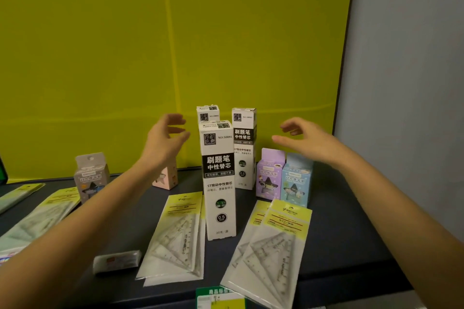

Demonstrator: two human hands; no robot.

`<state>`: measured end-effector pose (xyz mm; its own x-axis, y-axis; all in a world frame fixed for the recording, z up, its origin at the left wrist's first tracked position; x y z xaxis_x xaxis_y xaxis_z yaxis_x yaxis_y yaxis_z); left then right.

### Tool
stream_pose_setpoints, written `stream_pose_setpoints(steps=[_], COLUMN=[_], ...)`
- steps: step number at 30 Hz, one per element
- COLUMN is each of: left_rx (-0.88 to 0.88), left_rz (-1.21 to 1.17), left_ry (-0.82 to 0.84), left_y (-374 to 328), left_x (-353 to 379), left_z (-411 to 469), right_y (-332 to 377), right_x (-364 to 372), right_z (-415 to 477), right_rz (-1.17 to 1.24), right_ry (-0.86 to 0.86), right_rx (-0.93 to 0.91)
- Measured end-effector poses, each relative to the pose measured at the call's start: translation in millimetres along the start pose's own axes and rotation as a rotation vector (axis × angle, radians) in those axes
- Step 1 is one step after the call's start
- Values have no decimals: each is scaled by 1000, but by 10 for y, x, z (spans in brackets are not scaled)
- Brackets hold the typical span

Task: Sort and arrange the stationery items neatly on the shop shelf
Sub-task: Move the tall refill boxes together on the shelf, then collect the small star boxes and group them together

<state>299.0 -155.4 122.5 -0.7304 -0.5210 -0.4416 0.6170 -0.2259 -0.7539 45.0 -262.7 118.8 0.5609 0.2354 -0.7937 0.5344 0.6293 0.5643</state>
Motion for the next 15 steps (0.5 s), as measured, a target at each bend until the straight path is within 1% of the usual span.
stream_pose_setpoints(steps=[1,3,4,6,8,10,12,15], left_rx=[43,142,193,300,385,426,427,368], left_rz=[-38,-106,-117,-120,-86,-20,59,223], left_ry=[-87,-212,-244,-245,-202,-118,31,256], left_y=[-68,-226,-330,-596,-845,-1039,-1184,-1277], left_x=[-118,-301,-352,-348,-225,0,325,861], left_z=[-92,-310,-432,-685,-926,-1114,-1216,-1192], right_y=[-73,-251,-345,-515,-648,-733,-782,-825], right_x=[-38,-56,-34,64,186,312,383,321], right_z=[-103,-275,-339,-429,-464,-467,-457,-473], right_rz=[11,57,87,153,205,233,282,366], right_ry=[-45,-104,-108,-67,-11,22,16,-38], right_rx=[-2,14,39,95,127,131,115,92])
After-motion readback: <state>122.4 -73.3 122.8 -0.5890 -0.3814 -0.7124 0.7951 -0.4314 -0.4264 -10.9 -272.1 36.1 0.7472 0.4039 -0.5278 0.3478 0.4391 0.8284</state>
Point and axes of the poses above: each hand's wrist, its own z-axis towards the middle knuckle, its own x-axis out of the palm, y = z × x, the point moved 8 cm from there along z, towards the middle knuckle, and after that the axes turned 13 degrees about y, right-handed, at the moved point
